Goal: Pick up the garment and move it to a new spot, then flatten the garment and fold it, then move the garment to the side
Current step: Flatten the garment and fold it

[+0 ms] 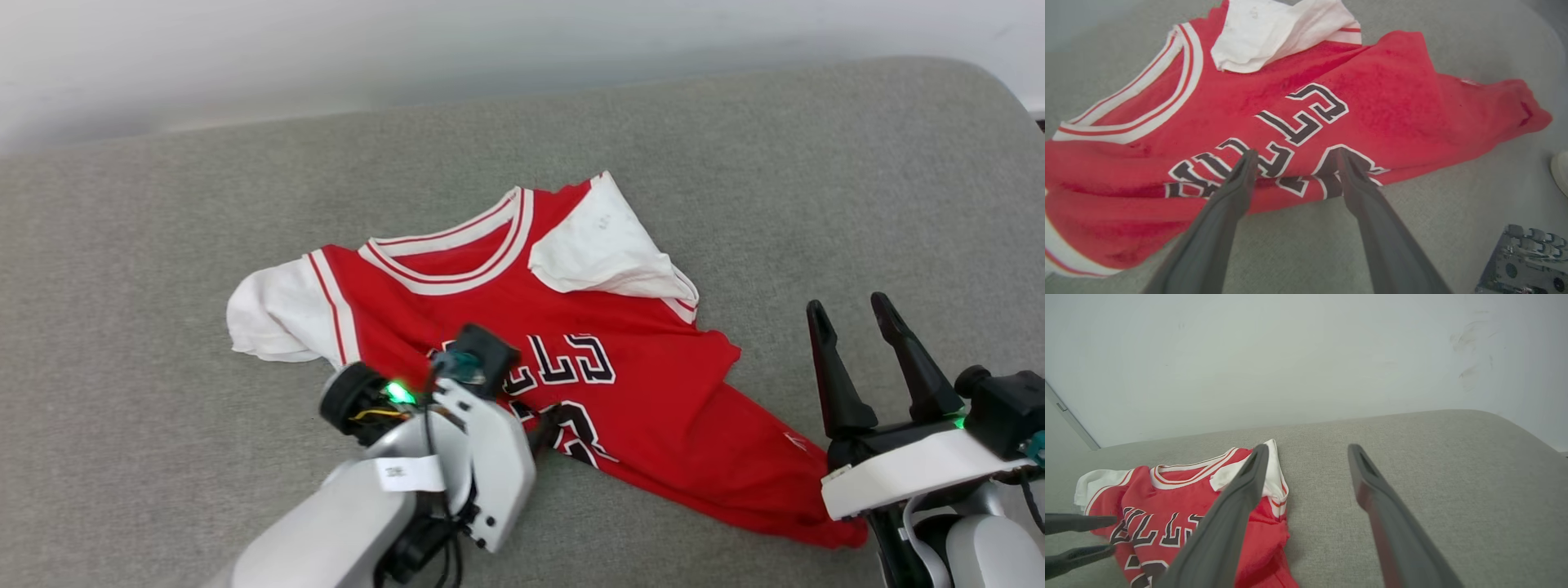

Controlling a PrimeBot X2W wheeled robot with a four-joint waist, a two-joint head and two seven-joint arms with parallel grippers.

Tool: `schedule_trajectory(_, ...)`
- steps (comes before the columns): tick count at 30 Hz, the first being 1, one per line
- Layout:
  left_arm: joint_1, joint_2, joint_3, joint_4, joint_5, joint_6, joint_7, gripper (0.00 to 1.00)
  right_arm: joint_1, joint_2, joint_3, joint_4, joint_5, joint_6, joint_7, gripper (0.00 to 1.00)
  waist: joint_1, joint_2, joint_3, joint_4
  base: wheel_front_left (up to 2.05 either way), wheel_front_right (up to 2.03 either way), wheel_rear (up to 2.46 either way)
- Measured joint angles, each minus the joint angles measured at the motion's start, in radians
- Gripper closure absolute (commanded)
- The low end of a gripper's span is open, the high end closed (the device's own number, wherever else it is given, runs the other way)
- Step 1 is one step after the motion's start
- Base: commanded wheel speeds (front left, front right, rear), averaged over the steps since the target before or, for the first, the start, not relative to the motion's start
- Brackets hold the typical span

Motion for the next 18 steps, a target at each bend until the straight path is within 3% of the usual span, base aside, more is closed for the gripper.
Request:
schedule_trajectory(5,-0.053,-0.058,-0.058,0.079,0.01,-0.016,0.084,0.0,-0.012,0.001,0.01,0.006,0.0,0.0,-0.007,0.0,0.0,0.0,0.032,-0.028,0.0,0.0,0.0)
schedule_trajectory(17,-0.14,-0.12,-0.136,0.283,0.046,-0.09,0.108,0.0,-0.029,0.01,0.024,0.026,-0.003,0.0,-0.025,0.0,0.0,0.0,0.093,-0.068,0.0,0.0,0.0)
schedule_trajectory(18,-0.152,-0.12,-0.147,0.295,0.051,-0.105,0.117,0.09,-0.03,0.012,0.025,0.027,-0.004,0.0,-0.025,0.0,0.0,0.0,0.096,-0.069,0.0,0.0,0.0)
